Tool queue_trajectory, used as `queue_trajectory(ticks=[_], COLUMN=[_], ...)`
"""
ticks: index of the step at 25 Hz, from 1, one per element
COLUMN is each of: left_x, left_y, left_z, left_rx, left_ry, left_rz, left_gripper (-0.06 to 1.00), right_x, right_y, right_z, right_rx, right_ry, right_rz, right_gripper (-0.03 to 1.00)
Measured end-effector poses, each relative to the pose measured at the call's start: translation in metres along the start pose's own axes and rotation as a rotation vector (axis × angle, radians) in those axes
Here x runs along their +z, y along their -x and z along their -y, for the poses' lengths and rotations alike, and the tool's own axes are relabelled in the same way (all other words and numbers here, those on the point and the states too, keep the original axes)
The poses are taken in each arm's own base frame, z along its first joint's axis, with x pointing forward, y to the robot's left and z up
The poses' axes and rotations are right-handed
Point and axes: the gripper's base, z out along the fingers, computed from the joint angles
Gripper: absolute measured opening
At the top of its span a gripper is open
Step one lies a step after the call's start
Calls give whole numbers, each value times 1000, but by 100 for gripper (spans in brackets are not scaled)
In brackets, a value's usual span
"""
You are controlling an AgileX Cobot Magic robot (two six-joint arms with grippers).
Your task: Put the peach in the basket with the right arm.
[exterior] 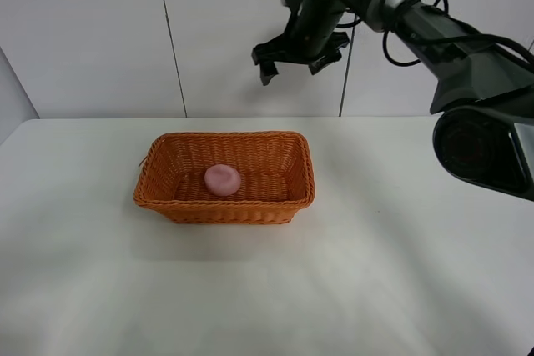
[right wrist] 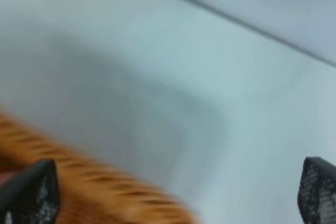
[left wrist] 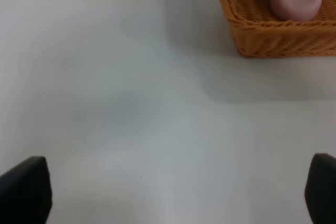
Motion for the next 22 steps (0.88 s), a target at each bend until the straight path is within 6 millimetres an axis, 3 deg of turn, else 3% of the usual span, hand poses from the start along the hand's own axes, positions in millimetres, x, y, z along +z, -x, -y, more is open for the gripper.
queue_trajectory(ticks=[7, 11, 16, 22], left_x=[0, 0, 0, 0], left_y=[0, 0, 0, 0], left_z=[0, 0, 0, 0], left_rx=[0, 0, 0, 0], left_ry=[0, 0, 0, 0], left_rz=[0, 0, 0, 0], left_gripper=[99, 99, 99, 99], right_x=[-6, -14, -19, -18], right_y=[-2, -11, -18, -17], right_z=[121, 173, 204, 199], right_rx=[193, 280, 338, 339], right_ry=[-124, -179, -200, -177], right_rz=[7, 11, 14, 16], right_gripper=[70, 70, 70, 70])
